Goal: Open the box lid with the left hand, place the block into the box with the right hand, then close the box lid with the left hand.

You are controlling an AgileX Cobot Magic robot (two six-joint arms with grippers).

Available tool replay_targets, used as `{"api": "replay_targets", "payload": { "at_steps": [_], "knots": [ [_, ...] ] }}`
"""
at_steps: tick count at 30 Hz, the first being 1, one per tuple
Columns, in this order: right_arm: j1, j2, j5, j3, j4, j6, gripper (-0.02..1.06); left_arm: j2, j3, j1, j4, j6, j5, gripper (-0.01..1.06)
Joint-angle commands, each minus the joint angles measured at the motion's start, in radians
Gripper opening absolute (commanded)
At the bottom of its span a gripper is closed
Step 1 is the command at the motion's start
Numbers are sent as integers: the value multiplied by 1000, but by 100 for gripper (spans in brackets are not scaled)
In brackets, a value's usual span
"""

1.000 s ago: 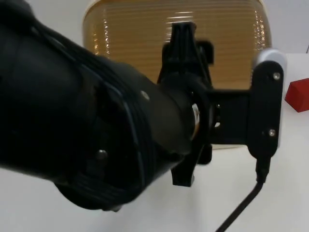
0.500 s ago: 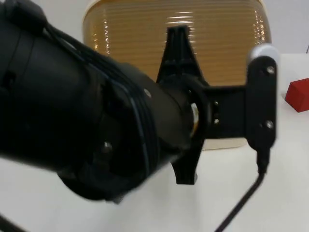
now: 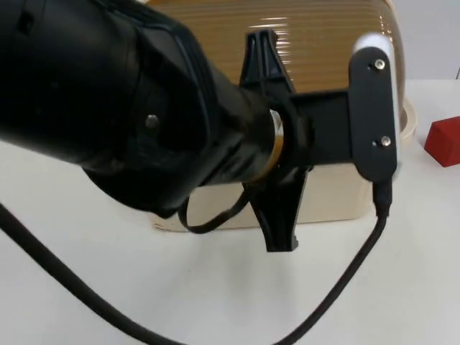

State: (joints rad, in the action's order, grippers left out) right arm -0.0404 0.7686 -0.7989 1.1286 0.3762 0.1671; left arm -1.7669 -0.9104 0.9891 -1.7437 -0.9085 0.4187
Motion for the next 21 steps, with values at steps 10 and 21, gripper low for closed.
{"api": "replay_targets", "payload": {
  "at_steps": [10,21],
  "knots": [
    [-4,-4,10,5,7,1,105,-48,-13,-48,-1,35,-35,0],
    [-4,-4,10,5,7,2,105,-48,-36,-84,-1,70,-40,0]
  ]
}}
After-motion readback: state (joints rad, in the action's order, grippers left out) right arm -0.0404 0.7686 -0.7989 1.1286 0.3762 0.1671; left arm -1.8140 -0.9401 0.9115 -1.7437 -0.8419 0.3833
